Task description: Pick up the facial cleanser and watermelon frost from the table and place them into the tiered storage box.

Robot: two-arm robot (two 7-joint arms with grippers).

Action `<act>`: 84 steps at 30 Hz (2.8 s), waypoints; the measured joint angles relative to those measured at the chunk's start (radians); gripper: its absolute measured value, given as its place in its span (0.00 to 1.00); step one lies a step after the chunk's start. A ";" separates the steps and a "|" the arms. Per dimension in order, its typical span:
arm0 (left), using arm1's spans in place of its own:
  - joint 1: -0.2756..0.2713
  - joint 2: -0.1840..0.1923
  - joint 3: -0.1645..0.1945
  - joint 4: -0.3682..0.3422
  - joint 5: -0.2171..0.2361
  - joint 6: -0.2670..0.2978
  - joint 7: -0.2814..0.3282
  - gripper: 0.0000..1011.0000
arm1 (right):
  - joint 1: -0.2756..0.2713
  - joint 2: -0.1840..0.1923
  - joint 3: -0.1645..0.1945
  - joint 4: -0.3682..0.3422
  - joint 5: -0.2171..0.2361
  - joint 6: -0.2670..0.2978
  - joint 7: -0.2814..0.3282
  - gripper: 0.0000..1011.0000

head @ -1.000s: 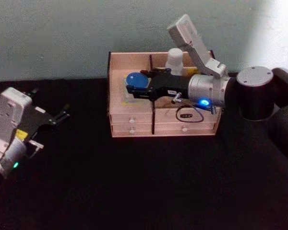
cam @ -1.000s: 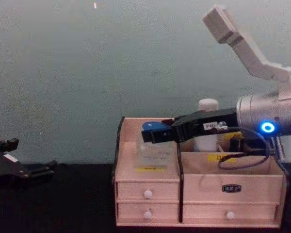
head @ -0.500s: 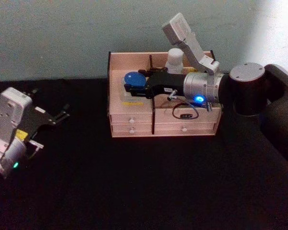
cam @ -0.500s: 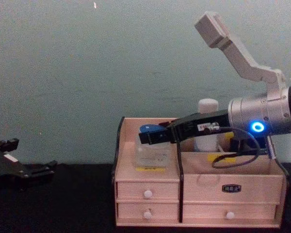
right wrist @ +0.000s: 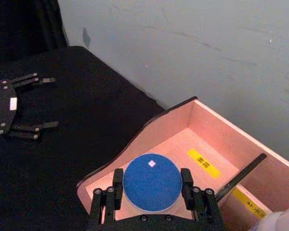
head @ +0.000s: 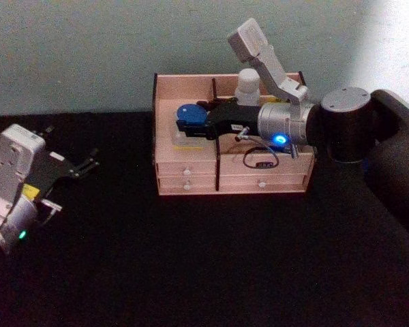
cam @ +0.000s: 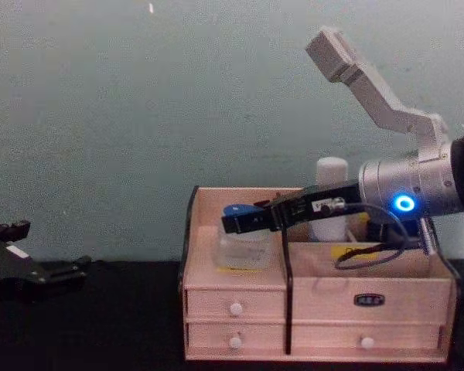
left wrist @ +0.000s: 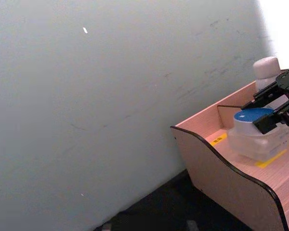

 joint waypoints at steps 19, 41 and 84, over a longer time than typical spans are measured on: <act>0.000 0.000 0.000 0.000 0.000 0.000 0.000 0.99 | 0.003 -0.005 0.003 0.009 0.001 0.000 -0.002 0.70; 0.000 0.000 0.000 0.000 0.000 0.000 0.000 0.99 | 0.001 -0.003 0.002 0.005 0.001 0.000 -0.001 0.99; 0.000 0.000 0.000 0.000 0.000 0.000 0.000 0.99 | -0.549 0.399 0.381 -0.704 0.176 0.215 -0.459 0.99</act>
